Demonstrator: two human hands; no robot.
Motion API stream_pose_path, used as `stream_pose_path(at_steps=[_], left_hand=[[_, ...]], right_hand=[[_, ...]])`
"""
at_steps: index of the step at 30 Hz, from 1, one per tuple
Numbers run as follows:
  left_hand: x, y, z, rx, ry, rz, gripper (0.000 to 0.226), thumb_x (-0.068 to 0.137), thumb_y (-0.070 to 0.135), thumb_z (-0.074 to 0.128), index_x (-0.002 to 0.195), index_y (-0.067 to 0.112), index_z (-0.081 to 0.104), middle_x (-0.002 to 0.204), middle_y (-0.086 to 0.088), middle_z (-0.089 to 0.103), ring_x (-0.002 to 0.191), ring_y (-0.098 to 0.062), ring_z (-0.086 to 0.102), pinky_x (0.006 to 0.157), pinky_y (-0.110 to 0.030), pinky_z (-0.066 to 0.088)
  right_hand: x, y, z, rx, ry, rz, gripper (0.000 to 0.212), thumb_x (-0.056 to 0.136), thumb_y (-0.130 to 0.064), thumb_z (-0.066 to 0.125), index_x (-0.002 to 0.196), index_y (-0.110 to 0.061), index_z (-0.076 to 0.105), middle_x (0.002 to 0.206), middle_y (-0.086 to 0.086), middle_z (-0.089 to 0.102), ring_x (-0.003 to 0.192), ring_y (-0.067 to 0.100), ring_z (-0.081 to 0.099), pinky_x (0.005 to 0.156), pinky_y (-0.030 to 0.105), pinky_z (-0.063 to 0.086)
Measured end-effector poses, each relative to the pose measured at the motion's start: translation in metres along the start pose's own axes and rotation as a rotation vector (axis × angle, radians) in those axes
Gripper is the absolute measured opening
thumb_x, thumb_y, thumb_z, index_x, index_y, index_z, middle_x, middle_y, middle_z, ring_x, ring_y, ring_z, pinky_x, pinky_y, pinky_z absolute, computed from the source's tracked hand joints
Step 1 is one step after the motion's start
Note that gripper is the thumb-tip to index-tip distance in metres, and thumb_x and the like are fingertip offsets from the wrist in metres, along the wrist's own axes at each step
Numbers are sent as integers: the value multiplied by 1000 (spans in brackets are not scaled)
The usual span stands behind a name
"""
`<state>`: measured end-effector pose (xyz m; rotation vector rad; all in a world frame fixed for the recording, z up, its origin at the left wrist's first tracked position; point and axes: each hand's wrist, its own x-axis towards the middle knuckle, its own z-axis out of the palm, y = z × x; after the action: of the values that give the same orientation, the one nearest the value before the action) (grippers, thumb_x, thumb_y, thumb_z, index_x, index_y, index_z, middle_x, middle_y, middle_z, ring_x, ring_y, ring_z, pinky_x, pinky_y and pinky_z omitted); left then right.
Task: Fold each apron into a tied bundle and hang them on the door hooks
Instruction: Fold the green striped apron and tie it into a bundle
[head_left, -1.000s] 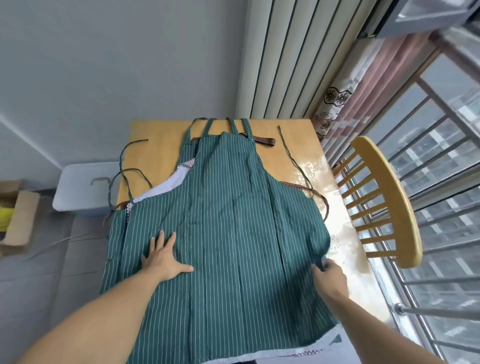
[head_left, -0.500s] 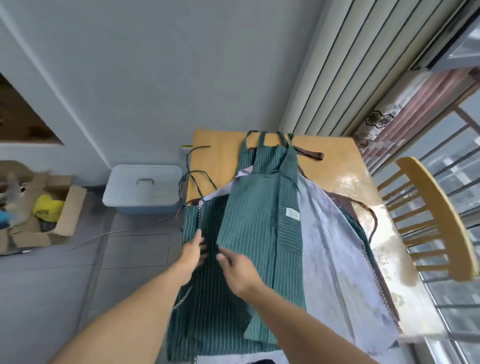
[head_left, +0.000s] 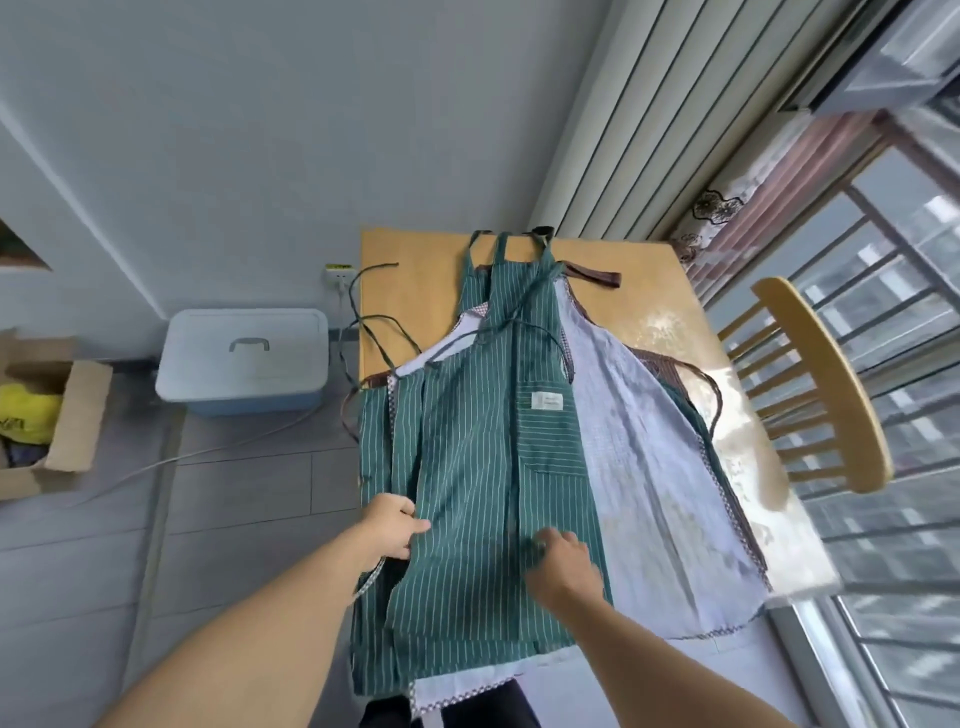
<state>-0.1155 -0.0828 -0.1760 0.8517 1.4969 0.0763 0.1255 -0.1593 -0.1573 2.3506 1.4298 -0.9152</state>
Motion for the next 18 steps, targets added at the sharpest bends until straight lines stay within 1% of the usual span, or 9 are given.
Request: stream_pose_path(at_steps=[2,4,7,9,11,13,14,16,18], left_hand=[[-7,3,-4,26,-225,-106,49,92,6,71,137,0,51,127,-17,56,92,-21,65,67,-26,59],[-9,7,-9,-13,-348,-163,74,91,-2,70,154,0,30,158,-16,31,120,-31,58,75,-33,62],[-5,13,-17,-51,-368,-209,92,85,-4,75,157,3,18,164,-18,21,128,-35,53,96,-45,57],[4,19,-20,-123,-373,-144,105,83,9,80,160,11,9,167,-15,10,148,-38,28,112,-49,42],[8,36,-22,-281,-344,-25,99,86,27,76,161,16,11,168,-12,8,154,-34,13,122,-49,23],[22,58,-20,-496,-252,52,90,87,40,69,160,18,22,166,-11,18,154,-30,16,125,-47,16],[25,67,-22,-602,-189,22,83,86,42,68,157,18,31,162,-11,31,150,-30,27,123,-48,22],[32,85,-26,-795,-166,-34,67,83,49,71,136,10,57,124,-11,64,111,-28,62,99,-43,47],[33,104,-26,-811,-279,-99,66,72,64,76,104,8,67,88,-7,63,73,-23,58,73,-36,47]], right_hand=[[7,18,2,10,-22,55,63,89,-2,57,146,-26,46,144,0,47,127,19,47,103,40,50],[16,30,2,74,3,94,58,88,-3,55,142,-25,50,140,1,49,117,19,55,94,39,56],[29,29,-6,172,89,71,44,93,-13,57,136,-26,54,136,0,52,100,18,64,83,39,61],[38,21,-17,217,130,24,44,95,-14,57,138,-25,54,137,0,52,99,17,65,82,39,61],[49,11,-31,258,143,-5,45,96,-14,58,139,-24,54,139,-1,52,95,16,67,79,37,62],[70,3,-49,270,150,-39,44,97,-15,57,140,-24,54,139,-2,53,90,14,67,75,34,61],[78,-1,-57,268,154,-60,43,98,-15,56,140,-23,54,139,-2,53,90,14,67,74,33,61],[101,-9,-74,265,153,-91,44,97,-13,54,141,-22,53,138,-2,52,93,15,65,72,33,60],[127,-19,-90,272,152,-113,44,97,-13,53,140,-22,52,137,-1,51,94,16,65,74,37,61]])
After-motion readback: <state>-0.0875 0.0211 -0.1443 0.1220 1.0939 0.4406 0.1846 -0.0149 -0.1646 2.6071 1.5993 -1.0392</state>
